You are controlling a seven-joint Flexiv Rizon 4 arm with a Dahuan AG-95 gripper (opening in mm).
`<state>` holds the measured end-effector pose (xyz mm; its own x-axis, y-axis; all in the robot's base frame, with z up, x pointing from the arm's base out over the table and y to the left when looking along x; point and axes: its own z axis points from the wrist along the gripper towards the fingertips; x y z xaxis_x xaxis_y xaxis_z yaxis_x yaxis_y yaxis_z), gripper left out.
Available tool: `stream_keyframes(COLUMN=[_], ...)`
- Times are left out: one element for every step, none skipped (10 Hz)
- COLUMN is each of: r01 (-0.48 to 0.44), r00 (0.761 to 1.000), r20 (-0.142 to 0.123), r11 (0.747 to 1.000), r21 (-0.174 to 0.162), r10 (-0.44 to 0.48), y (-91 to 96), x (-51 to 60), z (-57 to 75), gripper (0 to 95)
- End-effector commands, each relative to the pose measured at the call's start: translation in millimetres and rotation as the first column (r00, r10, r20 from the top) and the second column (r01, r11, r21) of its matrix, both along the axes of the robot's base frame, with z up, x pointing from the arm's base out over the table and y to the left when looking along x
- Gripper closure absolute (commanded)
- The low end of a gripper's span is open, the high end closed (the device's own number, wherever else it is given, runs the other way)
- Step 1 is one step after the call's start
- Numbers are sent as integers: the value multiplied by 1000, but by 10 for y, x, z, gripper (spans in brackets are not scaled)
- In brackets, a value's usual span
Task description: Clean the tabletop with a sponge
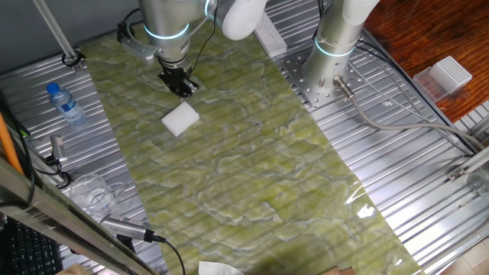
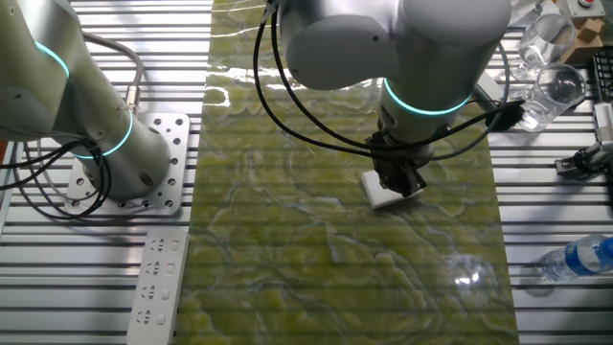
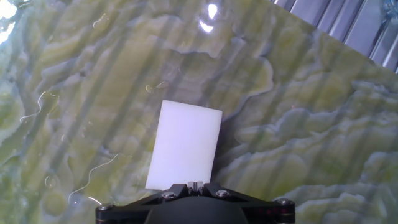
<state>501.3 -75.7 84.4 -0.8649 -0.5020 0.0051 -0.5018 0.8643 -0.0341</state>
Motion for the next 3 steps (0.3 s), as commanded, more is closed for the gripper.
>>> stream_keyframes(r01=[-9,-13,-15], r00=[1000,1000,1000], r20=[-3,-4,-5], r11=[1000,1000,1000], r21=[3,3,6], r10=[9,13,15], y=[3,3,4], x=[-1,-1,-1], z=[3,3,5], gripper=[950,950,950])
